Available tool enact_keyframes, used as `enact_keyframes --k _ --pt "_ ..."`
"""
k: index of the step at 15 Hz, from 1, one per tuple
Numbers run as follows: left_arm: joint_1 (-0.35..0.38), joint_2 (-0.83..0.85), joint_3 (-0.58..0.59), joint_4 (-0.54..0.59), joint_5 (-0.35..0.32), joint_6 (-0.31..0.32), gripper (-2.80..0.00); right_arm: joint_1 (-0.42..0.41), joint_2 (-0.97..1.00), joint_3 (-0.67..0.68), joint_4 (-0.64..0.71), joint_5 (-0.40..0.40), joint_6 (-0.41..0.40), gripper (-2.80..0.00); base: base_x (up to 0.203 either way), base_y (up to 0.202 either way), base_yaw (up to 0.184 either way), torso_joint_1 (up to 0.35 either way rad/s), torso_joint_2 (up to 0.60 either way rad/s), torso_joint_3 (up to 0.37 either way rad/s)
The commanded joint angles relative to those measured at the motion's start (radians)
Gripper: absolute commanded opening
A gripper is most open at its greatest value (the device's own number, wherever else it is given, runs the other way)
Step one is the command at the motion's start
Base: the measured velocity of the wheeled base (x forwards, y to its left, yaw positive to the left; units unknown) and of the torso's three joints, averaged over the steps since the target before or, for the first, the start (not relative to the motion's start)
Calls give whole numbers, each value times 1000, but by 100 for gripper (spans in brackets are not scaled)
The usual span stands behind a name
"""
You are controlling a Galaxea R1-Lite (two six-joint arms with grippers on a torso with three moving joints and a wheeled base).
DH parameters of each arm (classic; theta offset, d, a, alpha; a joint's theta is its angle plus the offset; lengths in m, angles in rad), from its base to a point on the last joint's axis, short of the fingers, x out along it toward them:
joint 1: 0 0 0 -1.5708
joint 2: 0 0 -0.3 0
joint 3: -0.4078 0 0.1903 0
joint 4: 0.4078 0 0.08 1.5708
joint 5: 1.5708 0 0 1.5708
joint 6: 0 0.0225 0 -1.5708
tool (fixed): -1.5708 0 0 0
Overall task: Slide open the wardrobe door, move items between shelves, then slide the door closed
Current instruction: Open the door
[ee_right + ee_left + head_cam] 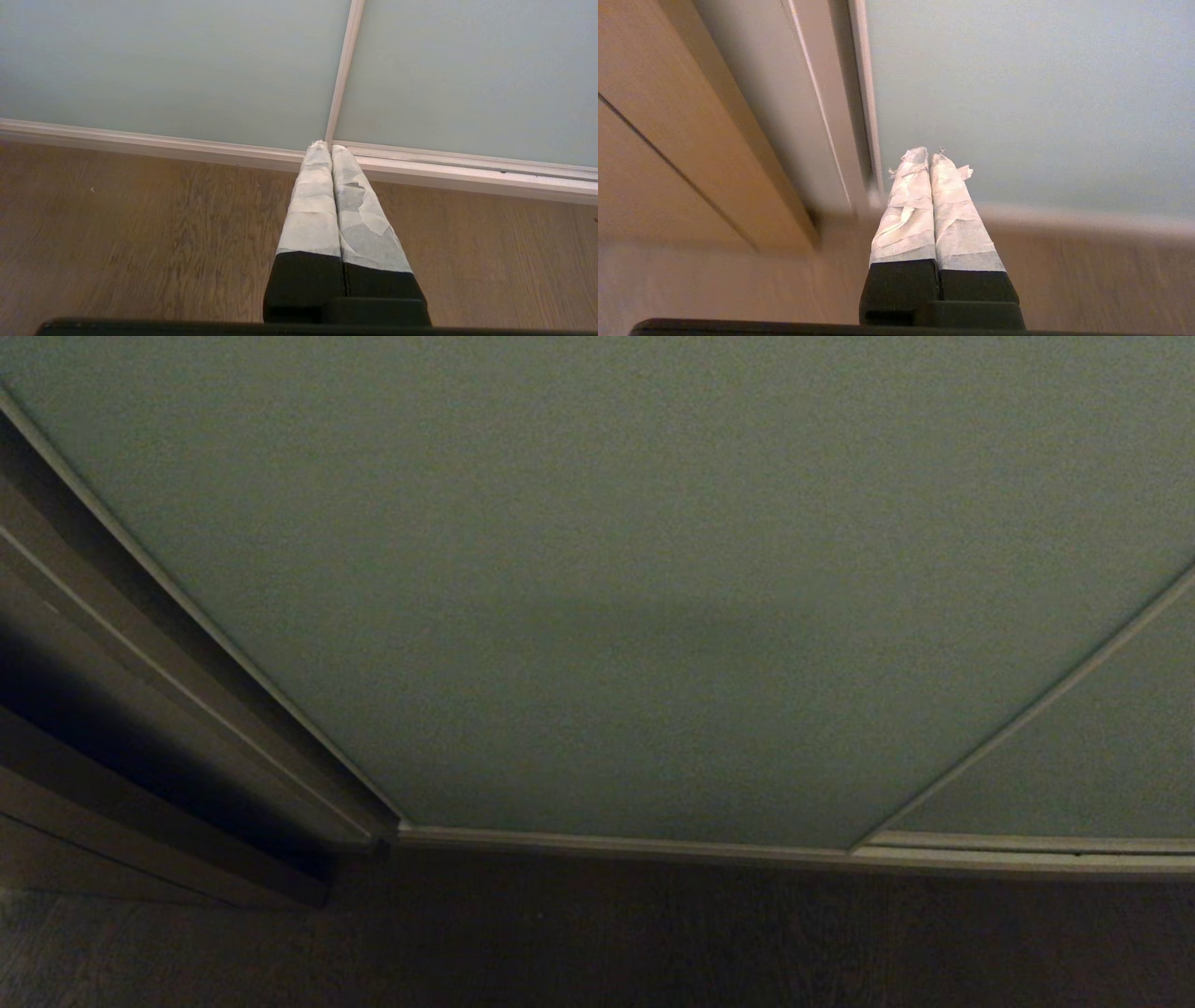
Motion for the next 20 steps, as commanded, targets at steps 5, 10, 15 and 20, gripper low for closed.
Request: enact_keyframes --k 5,10,15,20 --pt "2 164 -339 -9 115 19 -280 0 -2 0 -1 0 -1 -280 0 0 0 0 0 0" --pt "112 505 -539 -243 195 -31 -280 0 -2 0 -1 0 -1 -280 0 0 0 0 0 0" --pt "258 816 -670 -530 214 -116 -280 0 -2 0 -1 0 -1 -280 0 0 0 0 0 0" --pt "283 1015 -680 -756 213 -136 -280 0 -2 0 -1 0 -1 -280 0 0 0 0 0 0"
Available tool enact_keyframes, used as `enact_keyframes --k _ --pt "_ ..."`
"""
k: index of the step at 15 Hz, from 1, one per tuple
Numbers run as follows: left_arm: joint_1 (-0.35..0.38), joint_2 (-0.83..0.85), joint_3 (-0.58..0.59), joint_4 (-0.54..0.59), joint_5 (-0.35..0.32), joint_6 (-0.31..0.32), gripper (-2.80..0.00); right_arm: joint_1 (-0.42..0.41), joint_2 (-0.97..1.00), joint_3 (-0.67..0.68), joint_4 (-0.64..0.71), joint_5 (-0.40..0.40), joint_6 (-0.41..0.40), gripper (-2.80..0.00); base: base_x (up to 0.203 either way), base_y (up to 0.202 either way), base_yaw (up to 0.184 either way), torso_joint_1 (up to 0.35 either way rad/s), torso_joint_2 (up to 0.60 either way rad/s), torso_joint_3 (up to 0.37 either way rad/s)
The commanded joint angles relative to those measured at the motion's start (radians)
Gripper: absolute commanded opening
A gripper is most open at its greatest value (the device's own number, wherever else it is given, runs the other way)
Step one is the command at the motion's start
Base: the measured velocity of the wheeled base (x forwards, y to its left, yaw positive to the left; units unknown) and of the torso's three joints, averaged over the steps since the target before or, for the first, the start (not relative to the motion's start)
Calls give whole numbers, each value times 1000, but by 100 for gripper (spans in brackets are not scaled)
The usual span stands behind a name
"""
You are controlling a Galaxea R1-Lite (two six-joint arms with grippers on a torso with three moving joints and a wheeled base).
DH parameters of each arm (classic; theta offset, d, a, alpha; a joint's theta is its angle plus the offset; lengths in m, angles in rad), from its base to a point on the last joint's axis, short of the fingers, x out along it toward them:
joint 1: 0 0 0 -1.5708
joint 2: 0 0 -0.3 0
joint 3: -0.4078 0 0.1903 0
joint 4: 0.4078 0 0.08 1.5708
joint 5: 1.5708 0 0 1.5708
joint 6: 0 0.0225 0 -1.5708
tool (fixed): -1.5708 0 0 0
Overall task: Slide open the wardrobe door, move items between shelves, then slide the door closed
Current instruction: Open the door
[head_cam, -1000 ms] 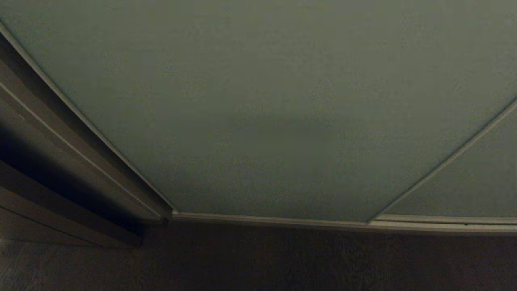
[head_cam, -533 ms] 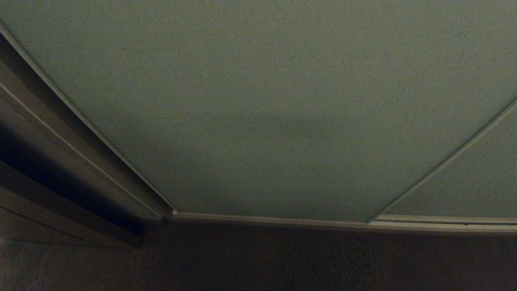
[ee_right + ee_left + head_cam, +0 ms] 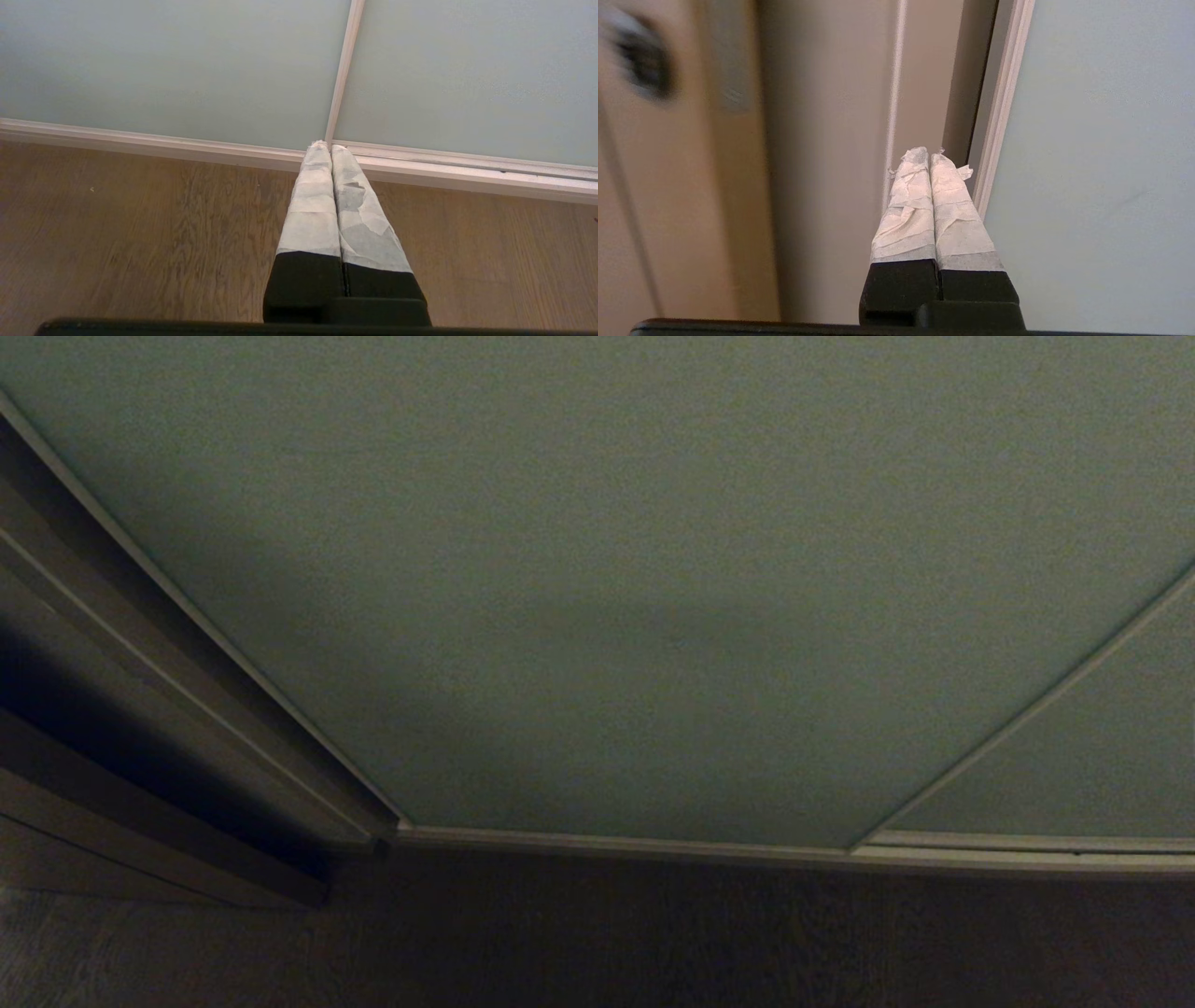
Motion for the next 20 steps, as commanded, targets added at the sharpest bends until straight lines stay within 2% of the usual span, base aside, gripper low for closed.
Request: enact_keyframes --k 1,8,12,20 --pt "4 98 -26 -5 -14 -7 -280 0 -3 0 -1 0 0 -280 0 0 0 0 0 0" --pt "4 260 -192 18 -48 -19 -280 0 -3 0 -1 0 0 -280 0 0 0 0 0 0" --pt "4 307 -241 21 -130 -29 -280 0 -3 0 -1 0 0 -280 0 0 0 0 0 0" --pt "4 399 -352 17 -137 -31 -280 0 -3 0 -1 0 0 -280 0 0 0 0 0 0"
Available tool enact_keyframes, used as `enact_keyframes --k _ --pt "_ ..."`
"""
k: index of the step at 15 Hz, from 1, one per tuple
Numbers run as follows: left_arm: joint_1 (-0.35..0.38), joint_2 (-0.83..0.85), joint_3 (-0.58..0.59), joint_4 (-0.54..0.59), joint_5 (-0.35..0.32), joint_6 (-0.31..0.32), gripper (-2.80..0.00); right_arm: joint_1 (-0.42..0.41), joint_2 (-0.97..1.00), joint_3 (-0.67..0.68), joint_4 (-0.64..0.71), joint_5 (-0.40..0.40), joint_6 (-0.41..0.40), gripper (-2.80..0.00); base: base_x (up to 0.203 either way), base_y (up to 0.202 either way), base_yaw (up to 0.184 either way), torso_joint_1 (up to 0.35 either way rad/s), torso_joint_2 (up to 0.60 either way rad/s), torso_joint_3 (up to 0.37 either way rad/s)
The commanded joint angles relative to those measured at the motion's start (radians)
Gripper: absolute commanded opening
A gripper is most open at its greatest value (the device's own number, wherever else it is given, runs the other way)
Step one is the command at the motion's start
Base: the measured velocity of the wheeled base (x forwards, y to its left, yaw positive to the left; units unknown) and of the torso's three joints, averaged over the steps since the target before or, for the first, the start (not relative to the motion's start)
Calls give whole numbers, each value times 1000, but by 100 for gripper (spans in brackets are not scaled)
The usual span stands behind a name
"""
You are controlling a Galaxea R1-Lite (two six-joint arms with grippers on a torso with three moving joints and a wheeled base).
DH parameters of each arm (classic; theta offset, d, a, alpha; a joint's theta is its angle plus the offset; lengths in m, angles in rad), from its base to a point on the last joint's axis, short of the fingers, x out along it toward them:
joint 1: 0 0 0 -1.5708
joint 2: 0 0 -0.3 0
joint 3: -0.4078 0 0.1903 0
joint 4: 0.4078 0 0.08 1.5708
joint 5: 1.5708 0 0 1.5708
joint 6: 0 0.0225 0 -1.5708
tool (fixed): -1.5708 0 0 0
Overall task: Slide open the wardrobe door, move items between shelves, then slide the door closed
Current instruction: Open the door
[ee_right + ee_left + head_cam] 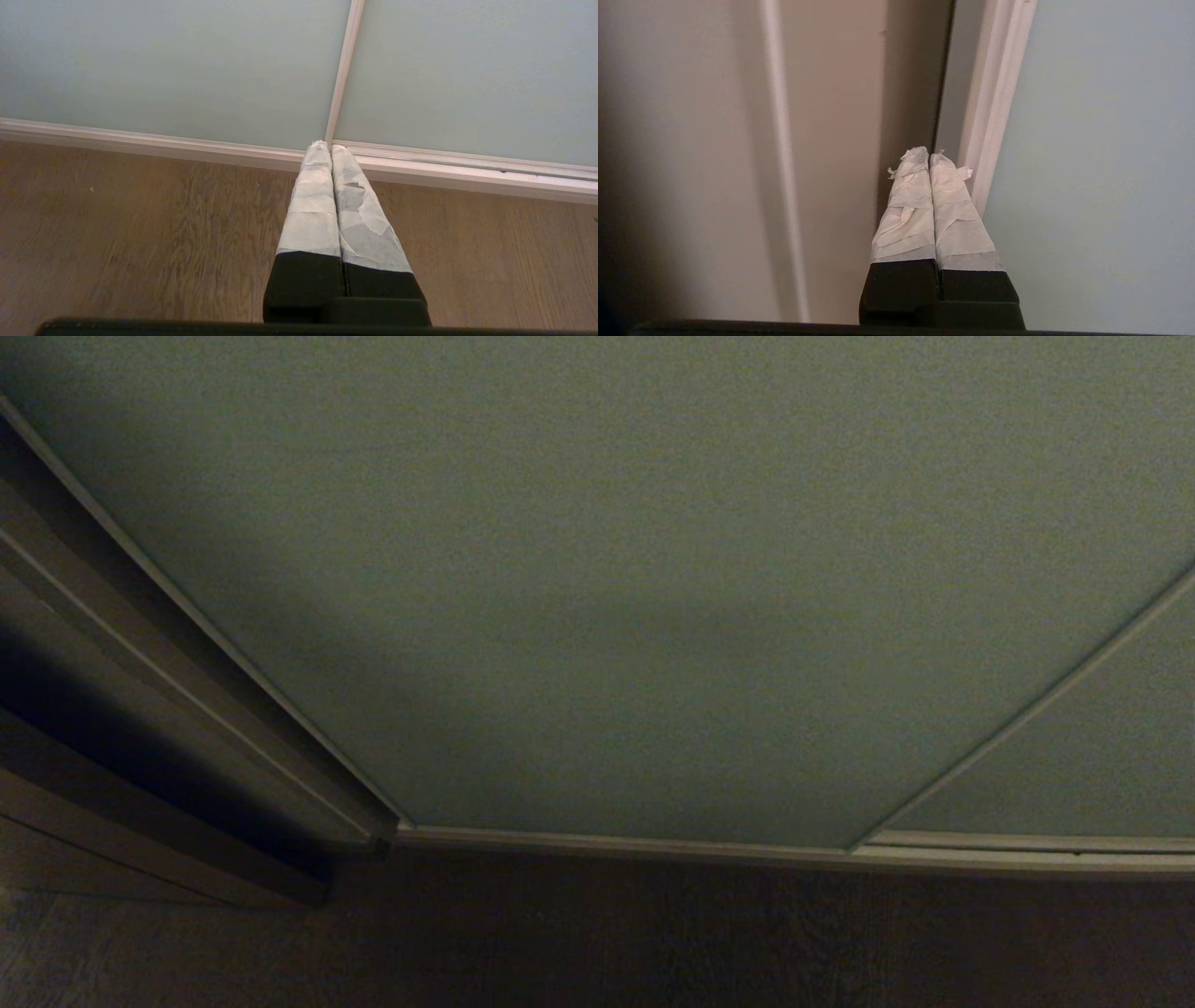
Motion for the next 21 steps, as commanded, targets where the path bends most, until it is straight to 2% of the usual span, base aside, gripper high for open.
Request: enact_keyframes --k 1,7,11,21 --pt "1 26 -25 -4 -8 -2 -280 0 -3 0 0 0 0 -280 0 0 0 0 0 0" --pt "4 55 -50 8 -40 -25 -280 0 -3 0 0 0 0 -280 0 0 0 0 0 0" --pt "2 44 -44 12 -111 -37 -280 0 -3 0 0 0 0 -280 0 0 0 0 0 0" --pt "-2 -8 -34 153 -226 -86 -280 0 -3 0 0 0 0 -280 0 0 0 0 0 0"
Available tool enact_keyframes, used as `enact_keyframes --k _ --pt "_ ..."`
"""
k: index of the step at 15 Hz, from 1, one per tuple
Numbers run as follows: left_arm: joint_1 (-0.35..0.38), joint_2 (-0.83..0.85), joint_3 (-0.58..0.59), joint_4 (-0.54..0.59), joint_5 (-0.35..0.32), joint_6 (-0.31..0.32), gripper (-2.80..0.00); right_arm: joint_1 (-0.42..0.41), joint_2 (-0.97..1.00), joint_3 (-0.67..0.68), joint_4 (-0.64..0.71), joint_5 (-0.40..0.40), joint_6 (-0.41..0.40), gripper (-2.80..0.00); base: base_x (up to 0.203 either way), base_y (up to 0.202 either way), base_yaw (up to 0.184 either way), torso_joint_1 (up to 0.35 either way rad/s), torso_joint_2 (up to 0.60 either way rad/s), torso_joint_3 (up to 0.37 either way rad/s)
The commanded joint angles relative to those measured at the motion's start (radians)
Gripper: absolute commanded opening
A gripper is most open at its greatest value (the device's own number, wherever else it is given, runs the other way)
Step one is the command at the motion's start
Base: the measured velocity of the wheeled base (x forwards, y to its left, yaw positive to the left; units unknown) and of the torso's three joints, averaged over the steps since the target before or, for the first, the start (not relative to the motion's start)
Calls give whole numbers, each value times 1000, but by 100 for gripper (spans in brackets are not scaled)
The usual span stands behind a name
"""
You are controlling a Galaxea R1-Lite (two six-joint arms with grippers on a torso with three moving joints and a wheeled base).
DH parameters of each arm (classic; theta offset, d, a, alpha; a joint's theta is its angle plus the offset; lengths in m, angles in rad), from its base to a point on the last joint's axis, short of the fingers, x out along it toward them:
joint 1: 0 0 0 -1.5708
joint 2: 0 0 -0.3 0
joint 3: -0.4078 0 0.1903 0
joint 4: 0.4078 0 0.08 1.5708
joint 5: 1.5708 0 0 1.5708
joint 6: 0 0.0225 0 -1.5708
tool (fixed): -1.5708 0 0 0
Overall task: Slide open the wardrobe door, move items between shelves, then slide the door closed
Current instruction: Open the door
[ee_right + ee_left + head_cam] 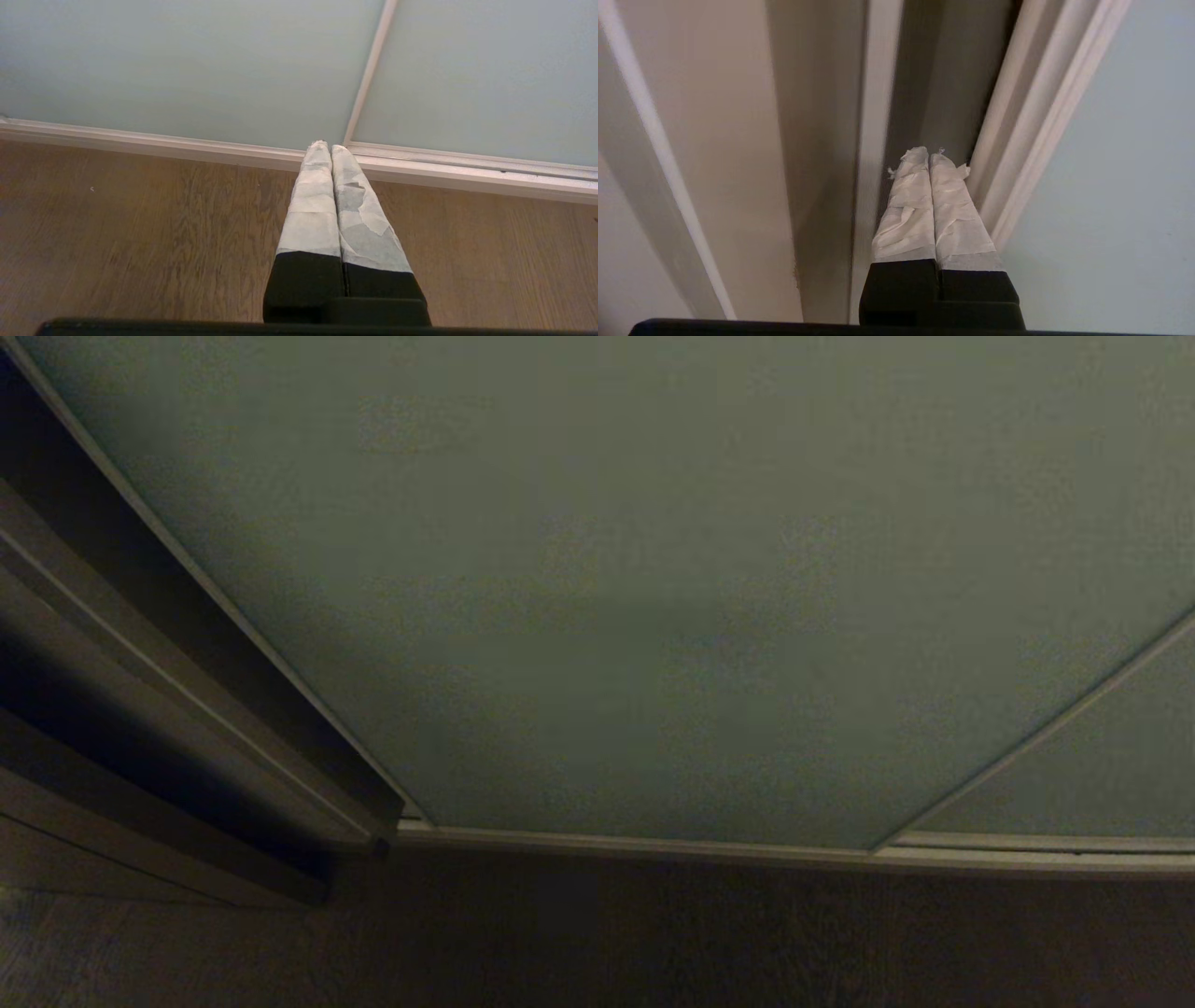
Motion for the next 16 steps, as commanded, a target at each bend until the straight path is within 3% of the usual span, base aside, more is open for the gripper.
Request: enact_keyframes --k 1,6,13,16 --pt "-3 -32 4 28 -25 -4 -280 0 -3 0 -1 0 -1 -280 0 0 0 0 0 0" --pt "-33 -76 2 217 -143 -43 -280 0 -3 0 -1 0 -1 -280 0 0 0 0 0 0" --pt "-140 -59 -61 266 -154 -28 -280 0 -3 0 -1 0 -1 -280 0 0 0 0 0 0" --pt "-177 -63 -72 326 -188 -28 -280 0 -3 0 -1 0 -1 -280 0 0 0 0 0 0"
